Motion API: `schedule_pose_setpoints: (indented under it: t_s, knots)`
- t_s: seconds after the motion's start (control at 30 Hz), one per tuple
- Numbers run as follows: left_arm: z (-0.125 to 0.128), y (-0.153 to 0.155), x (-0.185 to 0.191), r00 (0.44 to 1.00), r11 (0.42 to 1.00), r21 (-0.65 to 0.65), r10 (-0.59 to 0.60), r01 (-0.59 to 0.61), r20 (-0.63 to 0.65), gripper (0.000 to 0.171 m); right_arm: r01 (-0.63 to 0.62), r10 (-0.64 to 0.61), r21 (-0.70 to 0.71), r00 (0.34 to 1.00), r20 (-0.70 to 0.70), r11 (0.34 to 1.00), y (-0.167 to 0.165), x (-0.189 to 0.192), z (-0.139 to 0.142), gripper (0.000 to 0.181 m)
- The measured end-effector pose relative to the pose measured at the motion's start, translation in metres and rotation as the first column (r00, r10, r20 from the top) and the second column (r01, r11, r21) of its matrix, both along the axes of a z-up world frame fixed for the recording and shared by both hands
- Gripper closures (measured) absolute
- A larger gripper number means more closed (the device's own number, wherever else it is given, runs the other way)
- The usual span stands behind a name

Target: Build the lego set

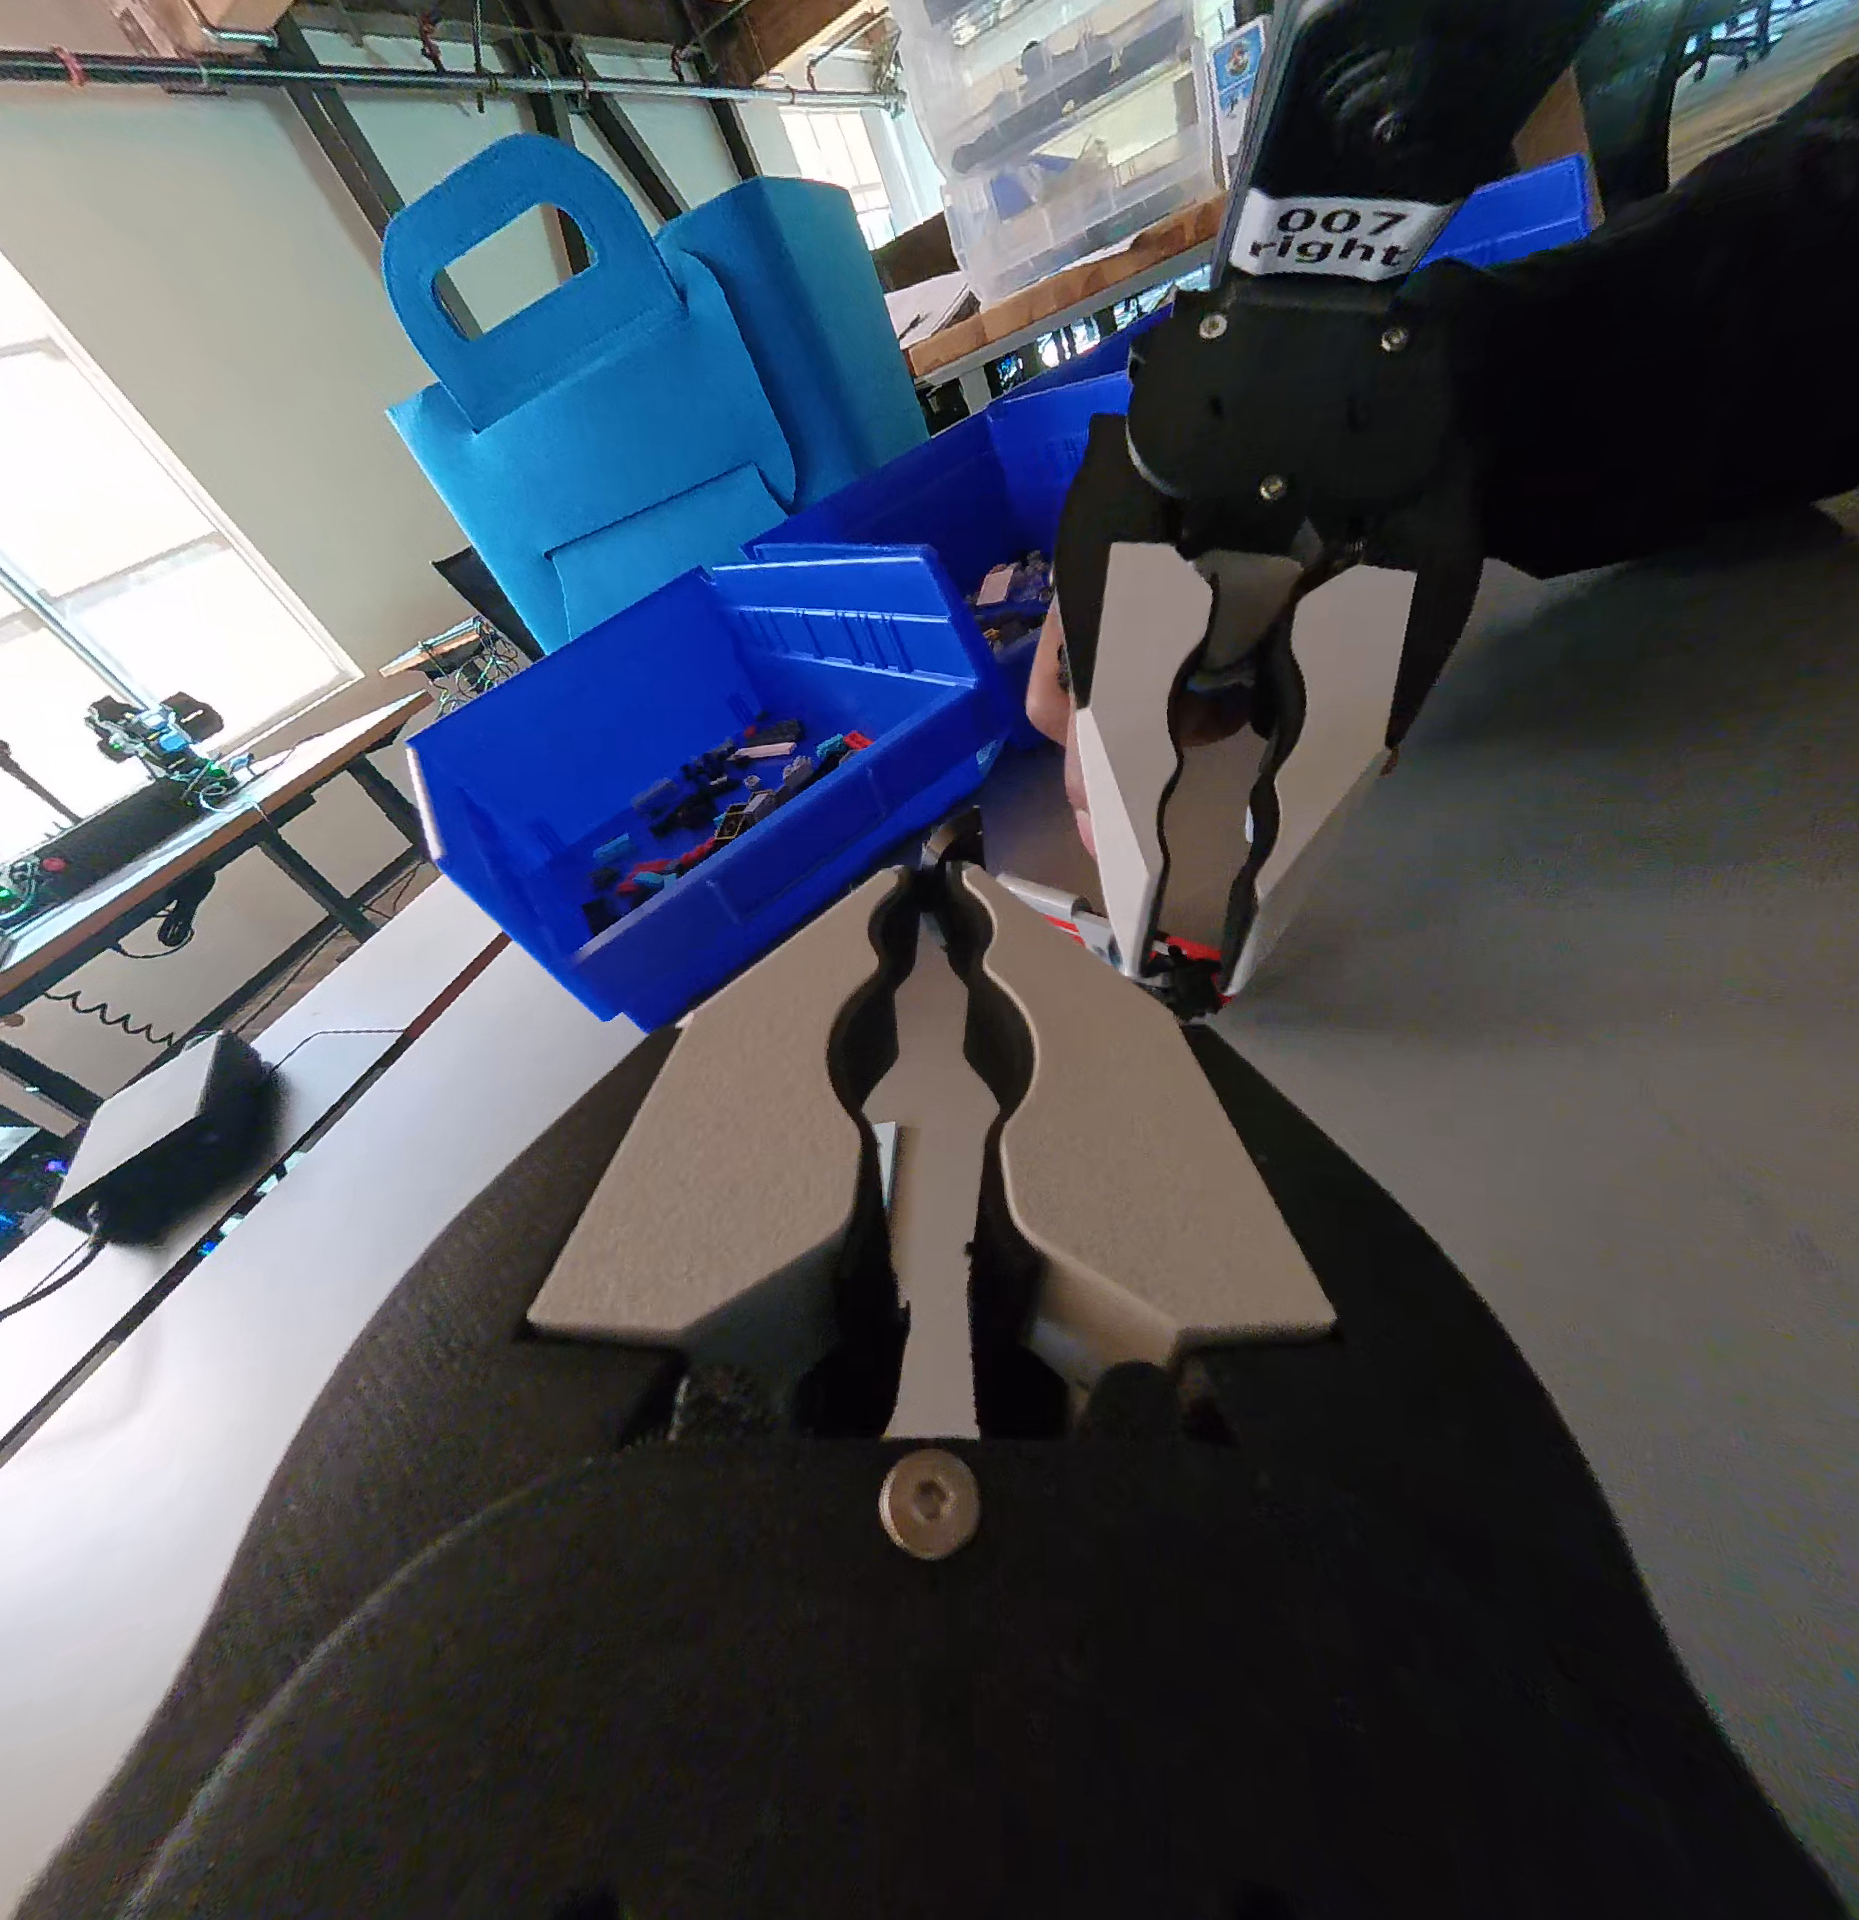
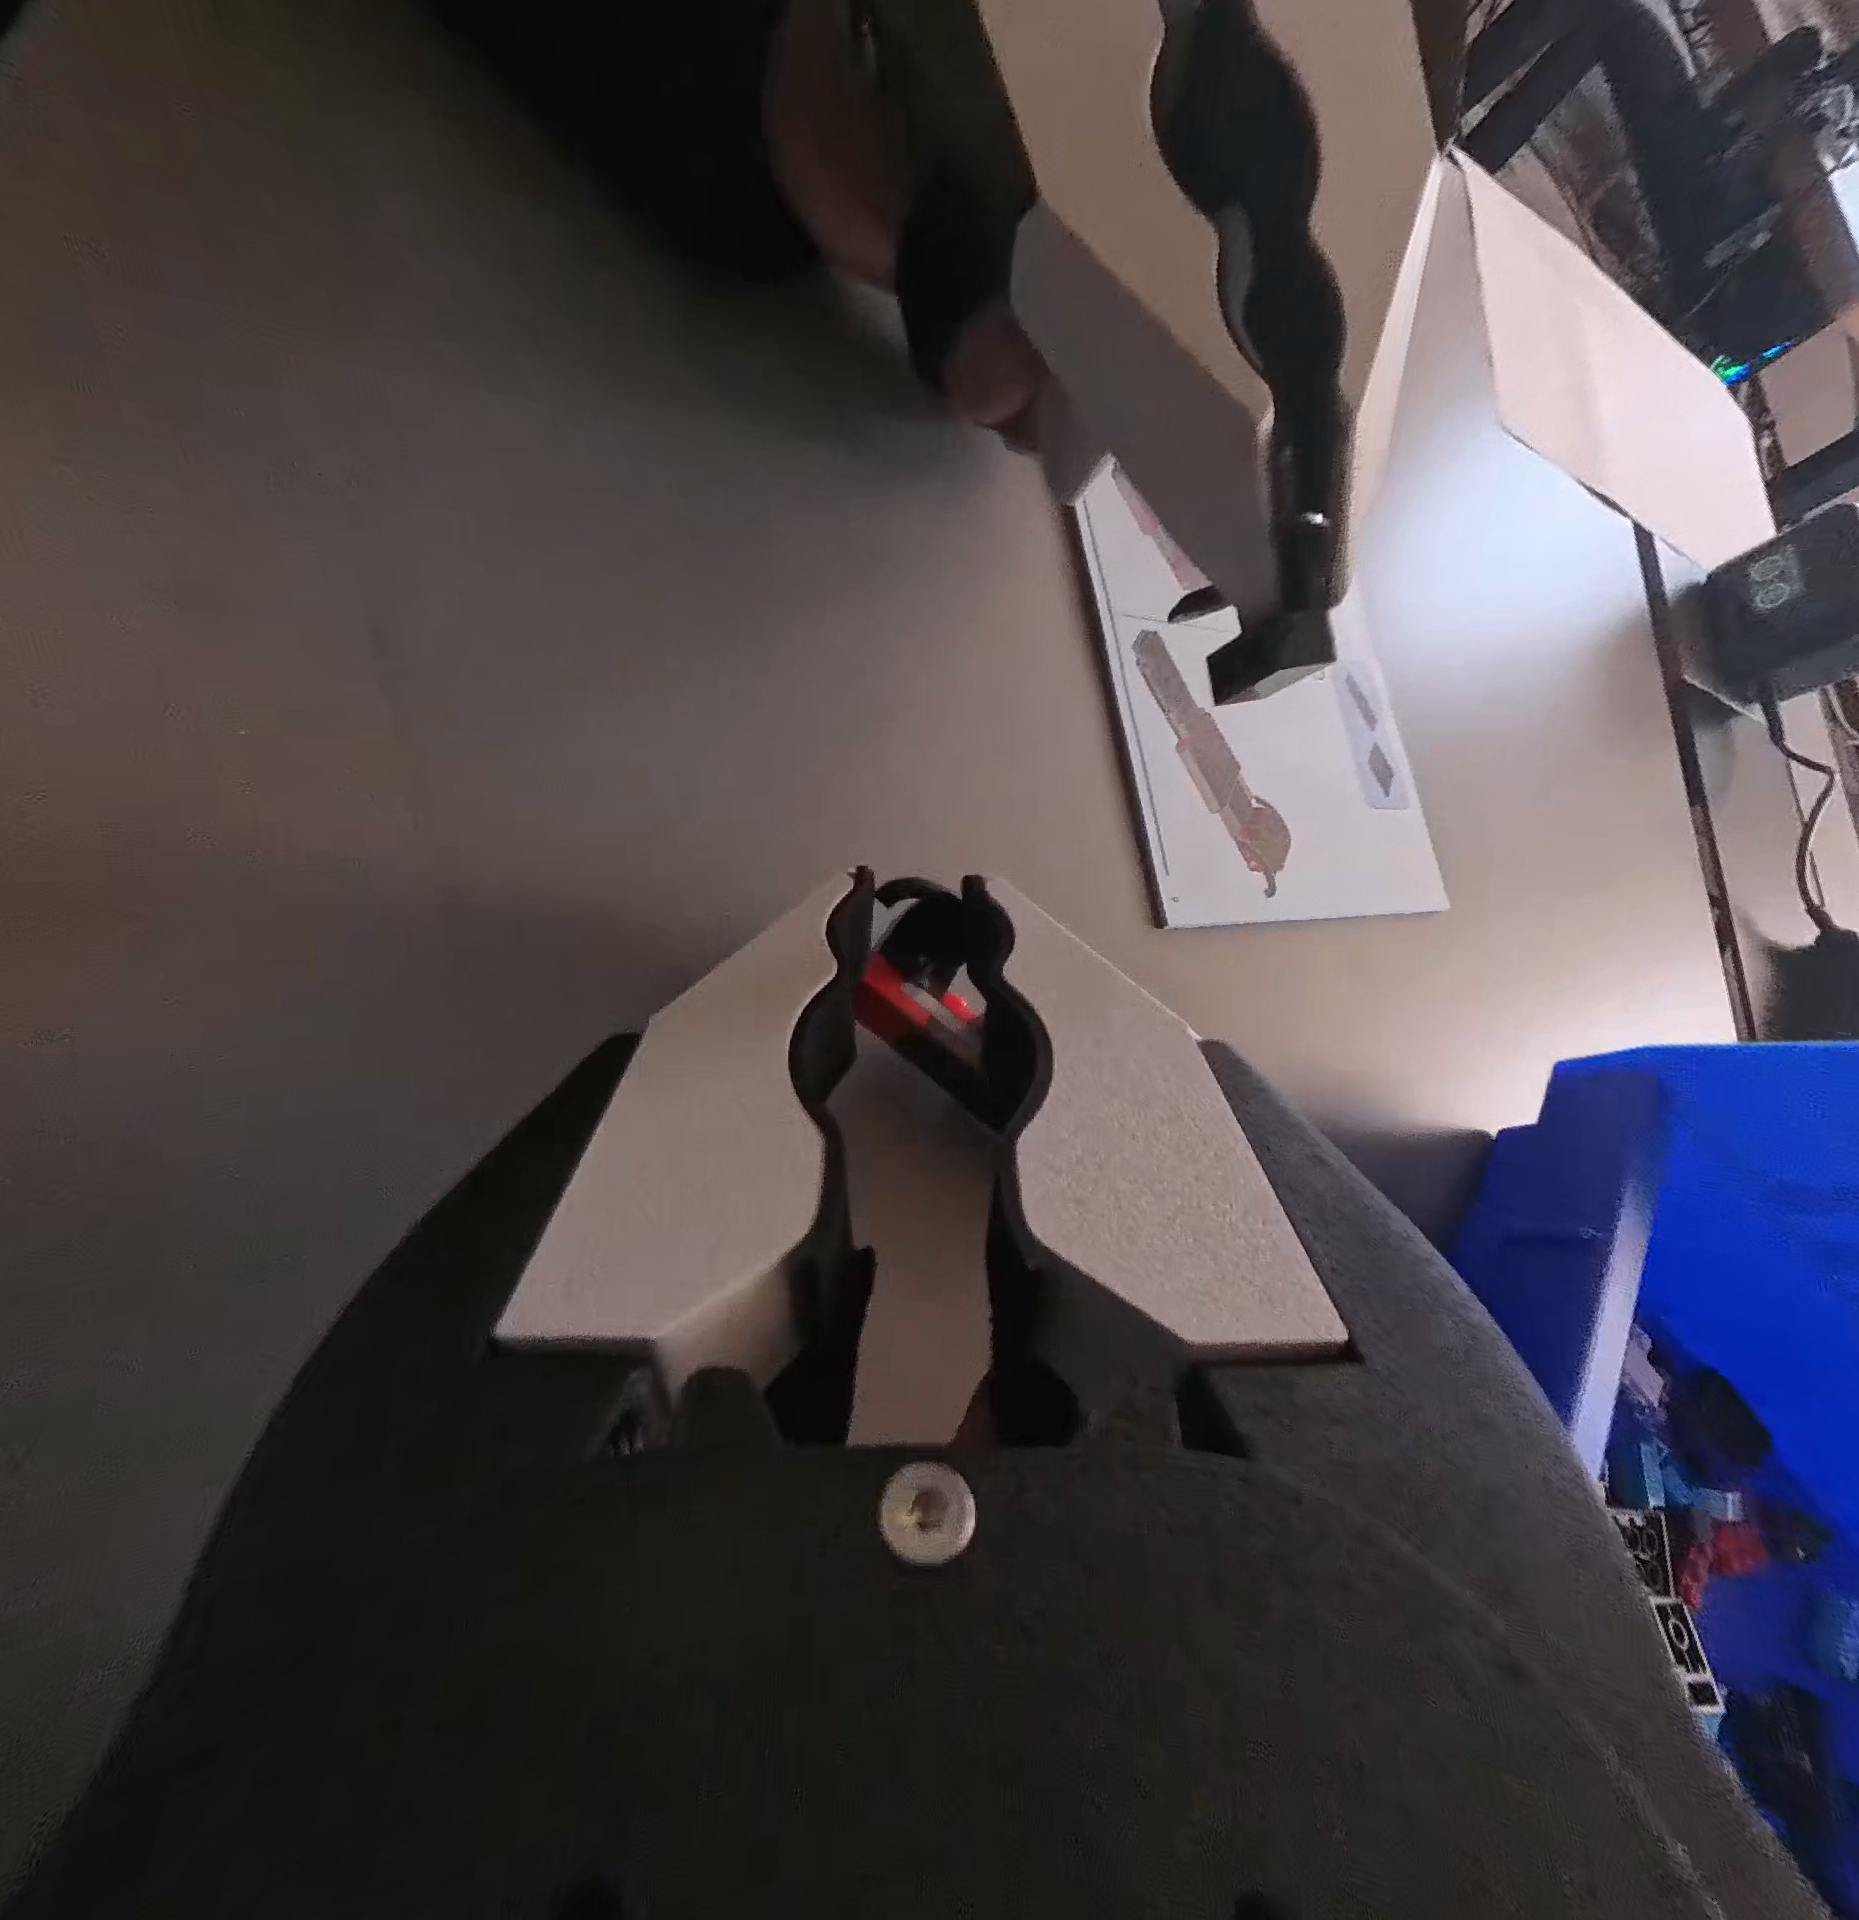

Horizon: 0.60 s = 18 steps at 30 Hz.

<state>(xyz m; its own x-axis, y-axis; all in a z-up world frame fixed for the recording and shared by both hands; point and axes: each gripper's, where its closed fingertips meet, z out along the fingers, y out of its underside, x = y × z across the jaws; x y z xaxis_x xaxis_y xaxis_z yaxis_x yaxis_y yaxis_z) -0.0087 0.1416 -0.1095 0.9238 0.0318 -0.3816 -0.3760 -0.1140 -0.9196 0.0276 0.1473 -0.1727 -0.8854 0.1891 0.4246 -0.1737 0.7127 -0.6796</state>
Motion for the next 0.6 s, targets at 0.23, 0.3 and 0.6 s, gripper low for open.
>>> schedule_pose_setpoints:
  t_s: [0.23,0.3,0.6]
  knots:
    - [0.003,-0.006,-0.003,1.000,1.000,0.014,0.001,-0.001,0.016,0.168,-0.021,0.019,0.052,0.999,0.045,0.998,0.004,0.001,-0.006,0.152]
    - [0.004,-0.007,-0.004,1.000,1.000,0.016,0.001,-0.002,0.019,0.168,-0.037,0.033,0.057,0.997,0.067,0.998,0.005,0.002,-0.004,0.147]
    - [0.007,-0.011,-0.006,1.000,1.000,0.016,0.012,-0.012,0.013,0.168,-0.168,0.155,0.265,0.985,0.069,0.950,0.031,-0.023,0.010,0.140]
